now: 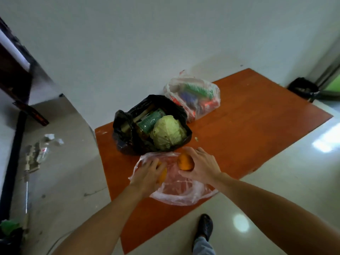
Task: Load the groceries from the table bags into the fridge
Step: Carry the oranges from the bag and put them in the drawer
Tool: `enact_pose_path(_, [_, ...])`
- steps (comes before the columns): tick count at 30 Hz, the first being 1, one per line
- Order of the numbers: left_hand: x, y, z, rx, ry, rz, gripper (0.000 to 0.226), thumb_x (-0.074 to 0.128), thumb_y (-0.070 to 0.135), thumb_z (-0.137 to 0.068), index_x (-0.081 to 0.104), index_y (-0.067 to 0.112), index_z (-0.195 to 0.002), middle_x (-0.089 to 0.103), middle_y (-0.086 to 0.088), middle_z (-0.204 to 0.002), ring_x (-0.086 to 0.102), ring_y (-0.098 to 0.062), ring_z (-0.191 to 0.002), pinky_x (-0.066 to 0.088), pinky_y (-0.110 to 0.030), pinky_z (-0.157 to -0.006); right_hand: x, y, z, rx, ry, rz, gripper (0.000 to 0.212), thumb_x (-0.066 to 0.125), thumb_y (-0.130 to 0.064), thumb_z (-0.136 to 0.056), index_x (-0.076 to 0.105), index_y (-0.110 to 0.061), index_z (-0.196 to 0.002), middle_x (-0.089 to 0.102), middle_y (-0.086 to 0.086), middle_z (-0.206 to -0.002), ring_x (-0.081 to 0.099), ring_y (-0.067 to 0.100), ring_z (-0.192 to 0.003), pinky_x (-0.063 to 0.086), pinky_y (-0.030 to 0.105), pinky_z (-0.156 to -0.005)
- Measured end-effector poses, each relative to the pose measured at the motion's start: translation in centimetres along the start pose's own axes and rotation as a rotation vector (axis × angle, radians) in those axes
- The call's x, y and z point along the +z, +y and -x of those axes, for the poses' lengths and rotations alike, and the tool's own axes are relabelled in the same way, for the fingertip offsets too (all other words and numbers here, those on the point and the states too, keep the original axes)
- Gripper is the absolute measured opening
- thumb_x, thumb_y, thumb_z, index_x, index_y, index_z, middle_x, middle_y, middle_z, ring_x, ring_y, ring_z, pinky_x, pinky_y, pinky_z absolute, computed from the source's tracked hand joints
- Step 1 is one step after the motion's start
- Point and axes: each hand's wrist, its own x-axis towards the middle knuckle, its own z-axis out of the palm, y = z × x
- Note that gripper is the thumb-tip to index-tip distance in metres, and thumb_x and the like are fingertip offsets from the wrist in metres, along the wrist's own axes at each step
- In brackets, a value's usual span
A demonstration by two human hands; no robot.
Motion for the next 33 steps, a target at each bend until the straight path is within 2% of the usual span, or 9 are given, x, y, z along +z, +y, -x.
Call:
enact_pose_path(2, [-1.7, 0.5, 0.7, 0.004, 0.020, 0.022, 0.075, 0.087, 0.033, -0.055, 0.054, 0.017, -0.121, 0.057, -0.008, -0.110, 0.061, -0.028, -0.095, 0.052, -0.034, -0.074, -1.2, -0.4, 1.0, 0.044, 0.042, 0.016, 0.083, 0.061, -0.067, -0.073, 0.034, -0.029, -0.143, 0.057, -0.002, -0.125, 0.051, 0.023, -0.110, 0.051, 0.037, -0.076])
enact_pose_path(5, [-3.8, 1.6, 1.3, 0.027, 0.045, 0.014, 0.071, 0.071, 0.030, -0.079, 0.036, 0.016, -0.140, 0.042, -0.010, -0.130, 0.048, -0.028, -0.113, 0.047, -0.036, -0.088, -3.2, -0.2, 2.9, 0.104, 0.083, 0.013, 0.079, 0.060, -0.064, -0.073, 0.038, -0.029, -0.140, 0.053, 0.003, -0.121, 0.057, 0.024, -0.104, 0.052, 0.037, -0.077])
enact_pose_path(7, [-5.2, 2.5, 0.7, 0.050, 0.060, -0.023, 0.074, 0.070, 0.031, -0.080, 0.031, 0.016, -0.141, 0.040, -0.011, -0.132, 0.045, -0.029, -0.115, 0.048, -0.036, -0.087, -5.0, 0.5, 4.6, 0.143, 0.104, 0.027, 0.079, 0.064, -0.061, -0.071, 0.038, -0.028, -0.138, 0.049, 0.002, -0.115, 0.056, 0.023, -0.100, 0.051, 0.035, -0.075])
enact_pose_path(11, [-8.9, 6.9, -2.0, 0.155, 0.070, -0.028, 0.075, 0.081, 0.032, -0.064, 0.048, 0.014, -0.129, 0.051, -0.014, -0.118, 0.056, -0.031, -0.102, 0.055, -0.039, -0.069, -8.9, 3.8, 9.7, 0.261, 0.144, 0.088, 0.077, 0.070, -0.051, -0.070, 0.034, -0.029, -0.135, 0.045, 0.001, -0.116, 0.052, 0.022, -0.102, 0.048, 0.033, -0.075])
enact_pose_path(14, [-11.3, 11.2, -4.3, 0.241, 0.128, -0.074, 0.078, 0.076, 0.036, -0.070, 0.041, 0.016, -0.137, 0.047, -0.013, -0.125, 0.052, -0.029, -0.108, 0.052, -0.036, -0.079, -11.5, 6.9, 13.6, 0.310, 0.166, 0.124, 0.077, 0.070, -0.051, -0.076, 0.030, -0.028, -0.137, 0.044, 0.001, -0.123, 0.049, 0.023, -0.109, 0.051, 0.035, -0.081])
enact_pose_path(18, [-15.0, 20.1, -8.4, 0.434, 0.211, -0.076, 0.077, 0.073, 0.034, -0.075, 0.035, 0.018, -0.140, 0.043, -0.013, -0.130, 0.047, -0.028, -0.112, 0.051, -0.037, -0.084, -15.8, 12.6, 20.8, 0.478, 0.240, 0.168, 0.078, 0.070, -0.049, -0.076, 0.028, -0.027, -0.137, 0.043, 0.001, -0.131, 0.049, 0.023, -0.113, 0.052, 0.034, -0.085])
enact_pose_path(25, [-20.1, 39.8, -16.1, 0.724, 0.273, -0.122, 0.070, 0.069, 0.033, -0.077, 0.035, 0.019, -0.136, 0.044, -0.011, -0.127, 0.048, -0.027, -0.106, 0.050, -0.036, -0.080, -22.5, 23.9, 35.3, 0.803, 0.323, 0.272, 0.074, 0.068, -0.044, -0.073, 0.036, -0.025, -0.137, 0.045, 0.002, -0.129, 0.051, 0.025, -0.109, 0.046, 0.031, -0.076])
enact_pose_path(29, [-22.9, 51.5, -19.4, 0.847, 0.322, -0.074, 0.068, 0.068, 0.031, -0.077, 0.036, 0.019, -0.136, 0.043, -0.011, -0.127, 0.048, -0.028, -0.108, 0.050, -0.036, -0.079, -26.8, 30.6, 43.7, 0.946, 0.365, 0.296, 0.075, 0.069, -0.043, -0.073, 0.038, -0.026, -0.139, 0.044, 0.004, -0.128, 0.050, 0.027, -0.111, 0.050, 0.036, -0.081])
enact_pose_path(33, [-25.1, 60.5, -21.5, 0.923, 0.372, -0.054, 0.068, 0.067, 0.031, -0.079, 0.035, 0.019, -0.138, 0.043, -0.010, -0.130, 0.048, -0.028, -0.110, 0.050, -0.035, -0.077, -30.2, 35.7, 50.1, 1.034, 0.428, 0.337, 0.074, 0.072, -0.044, -0.072, 0.039, -0.024, -0.136, 0.045, 0.003, -0.124, 0.048, 0.024, -0.111, 0.050, 0.035, -0.081])
